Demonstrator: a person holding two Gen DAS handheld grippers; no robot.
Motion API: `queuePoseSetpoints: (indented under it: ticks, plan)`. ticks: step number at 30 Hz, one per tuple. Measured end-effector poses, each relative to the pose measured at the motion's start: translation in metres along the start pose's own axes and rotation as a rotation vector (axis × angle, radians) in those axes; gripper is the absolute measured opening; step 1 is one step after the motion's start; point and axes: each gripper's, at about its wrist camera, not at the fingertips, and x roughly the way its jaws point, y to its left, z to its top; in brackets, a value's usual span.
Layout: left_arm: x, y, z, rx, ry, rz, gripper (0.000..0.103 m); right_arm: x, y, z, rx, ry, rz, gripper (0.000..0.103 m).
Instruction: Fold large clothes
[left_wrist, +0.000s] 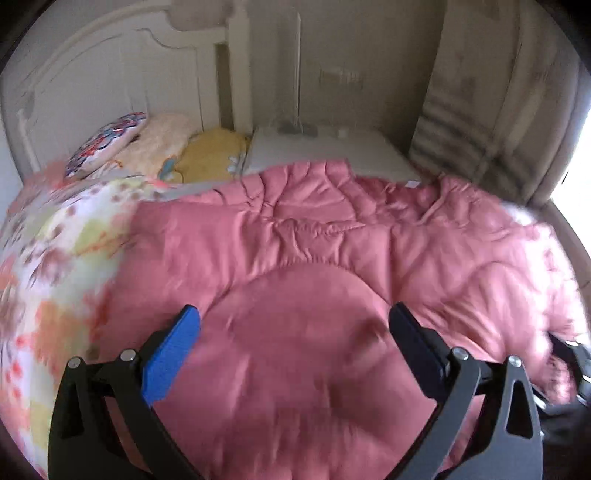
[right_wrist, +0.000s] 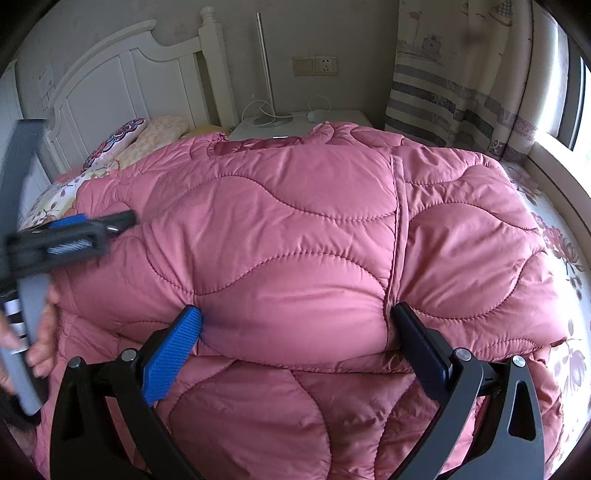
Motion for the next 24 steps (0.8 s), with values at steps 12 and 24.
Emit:
queuePoseSetpoints:
  ticks: [12,24]
  plan:
    - [-0.063,-0.001,-0.082,0.122,-0.019,0.071,0.101,0.002,-0.005,0.0,0.016,0.003,0.018,0.099]
    - [-0.06,0.015,-0.129,0.058,0.108,0.064,0.101,-0.021,-0.009,-0.007,0.045,0.037,0.015,0.098]
